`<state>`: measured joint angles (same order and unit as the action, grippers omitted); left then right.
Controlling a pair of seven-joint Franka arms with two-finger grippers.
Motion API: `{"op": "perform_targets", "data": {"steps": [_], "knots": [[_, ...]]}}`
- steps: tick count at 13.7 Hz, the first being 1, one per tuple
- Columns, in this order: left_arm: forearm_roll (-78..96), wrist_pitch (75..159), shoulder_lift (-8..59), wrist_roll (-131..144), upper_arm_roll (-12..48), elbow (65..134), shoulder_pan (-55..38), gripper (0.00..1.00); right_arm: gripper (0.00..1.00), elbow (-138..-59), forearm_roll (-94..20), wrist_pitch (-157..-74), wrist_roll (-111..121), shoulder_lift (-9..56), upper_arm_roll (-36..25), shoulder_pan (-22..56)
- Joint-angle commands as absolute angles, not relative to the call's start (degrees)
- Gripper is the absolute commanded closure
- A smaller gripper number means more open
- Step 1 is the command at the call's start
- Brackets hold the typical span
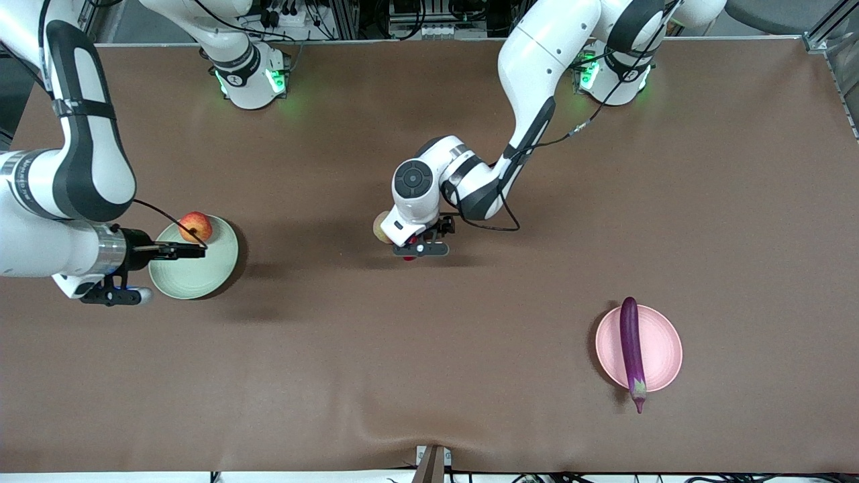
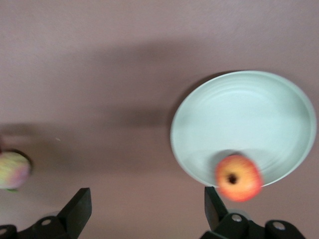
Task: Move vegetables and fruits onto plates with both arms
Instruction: 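Release the pomegranate on the green plate while the left gripper grasps pepper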
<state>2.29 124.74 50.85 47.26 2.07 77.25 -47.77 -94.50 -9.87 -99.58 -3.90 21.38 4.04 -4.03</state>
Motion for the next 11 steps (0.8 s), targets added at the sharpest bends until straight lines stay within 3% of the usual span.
{"op": "perform_targets", "data": {"steps": [1,2,3,8,11], "knots": [[3.25,126.12,52.12,48.42,1.85,76.64,-48.08,0.27,0.0,-92.38,-11.86,-98.88,-16.47,21.8,3.69,0.69],[3.86,126.12,52.12,50.08,1.85,76.64,-48.08,0.83,0.0,-92.03,-11.87,-98.79,-19.92,21.88,3.69,2.44],[4.13,126.12,52.12,50.88,1.85,76.64,-47.99,1.0,0.0,-92.02,-11.87,-98.79,-21.6,21.88,3.78,3.42],[4.13,126.12,52.21,51.06,1.85,76.64,-47.99,1.0,0.0,-92.28,-10.89,-98.44,-17.05,21.97,3.25,2.99],[4.04,126.04,51.25,51.06,1.76,76.64,-47.81,1.0,0.0,-92.37,-9.85,-98.96,-25.99,21.97,3.34,8.23]]}}
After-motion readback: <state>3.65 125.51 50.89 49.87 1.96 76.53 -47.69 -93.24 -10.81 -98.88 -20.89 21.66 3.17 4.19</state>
